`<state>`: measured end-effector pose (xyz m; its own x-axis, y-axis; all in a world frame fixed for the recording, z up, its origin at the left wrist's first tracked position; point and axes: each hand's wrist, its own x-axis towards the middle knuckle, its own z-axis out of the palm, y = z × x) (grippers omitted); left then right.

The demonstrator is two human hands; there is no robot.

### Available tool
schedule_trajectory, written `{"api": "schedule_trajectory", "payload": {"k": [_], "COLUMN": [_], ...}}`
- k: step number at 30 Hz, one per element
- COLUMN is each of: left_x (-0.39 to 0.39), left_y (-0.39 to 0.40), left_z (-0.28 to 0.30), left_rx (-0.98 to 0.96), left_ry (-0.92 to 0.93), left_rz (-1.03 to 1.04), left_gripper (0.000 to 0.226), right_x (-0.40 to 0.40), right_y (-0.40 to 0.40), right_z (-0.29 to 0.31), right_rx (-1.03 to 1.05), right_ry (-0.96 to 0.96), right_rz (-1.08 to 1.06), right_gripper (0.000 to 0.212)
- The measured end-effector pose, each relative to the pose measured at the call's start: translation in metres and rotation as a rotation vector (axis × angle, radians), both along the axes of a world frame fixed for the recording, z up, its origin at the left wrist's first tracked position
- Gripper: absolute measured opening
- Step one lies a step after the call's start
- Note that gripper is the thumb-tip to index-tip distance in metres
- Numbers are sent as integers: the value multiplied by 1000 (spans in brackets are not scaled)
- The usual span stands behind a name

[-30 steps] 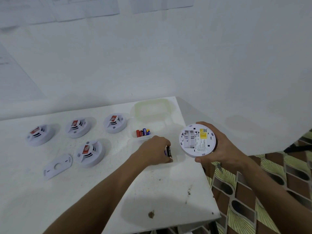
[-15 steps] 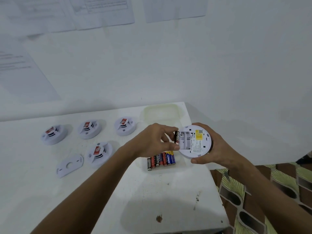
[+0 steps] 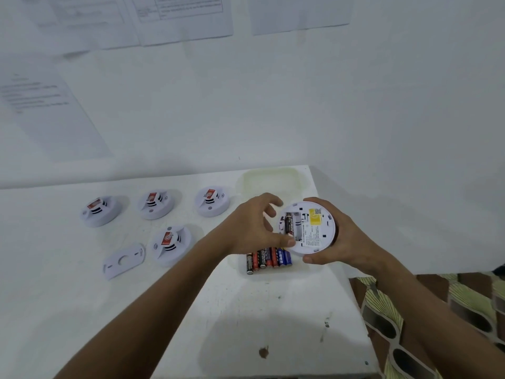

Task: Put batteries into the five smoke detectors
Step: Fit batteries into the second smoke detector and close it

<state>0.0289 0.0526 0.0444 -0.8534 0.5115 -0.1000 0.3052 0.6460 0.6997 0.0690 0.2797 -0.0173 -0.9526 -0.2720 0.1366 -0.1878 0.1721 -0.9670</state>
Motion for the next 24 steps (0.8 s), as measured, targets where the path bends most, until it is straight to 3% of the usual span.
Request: {"api": "schedule_trajectory", "payload": {"k": [2,3,7,12,24], "left_x": [-2,-3,-3,-5,-15], "left_y": [-2,-3,-6,-11,-17], "left_z": [-1,-2,-3,-7,-12], "left_rx": [84,129,259,363,357], "left_ry": [-191,-263,-354,-500,-535], "left_rz": [58,66,64,140,177], "left_gripper": [94,91,46,49,45], "right_x": [-1,-2,-7,-12,-22], "right_y": [-1,-2,-6,-11,-20], "right_z": [2,2,2,0,0], "right_rx": [-8,-8,-1,13,51], "right_ry": [-2,-3,-14,-21,-2], "right_rz": [16,22,43,59,43], "right_gripper": [90,89,89,94,93]}}
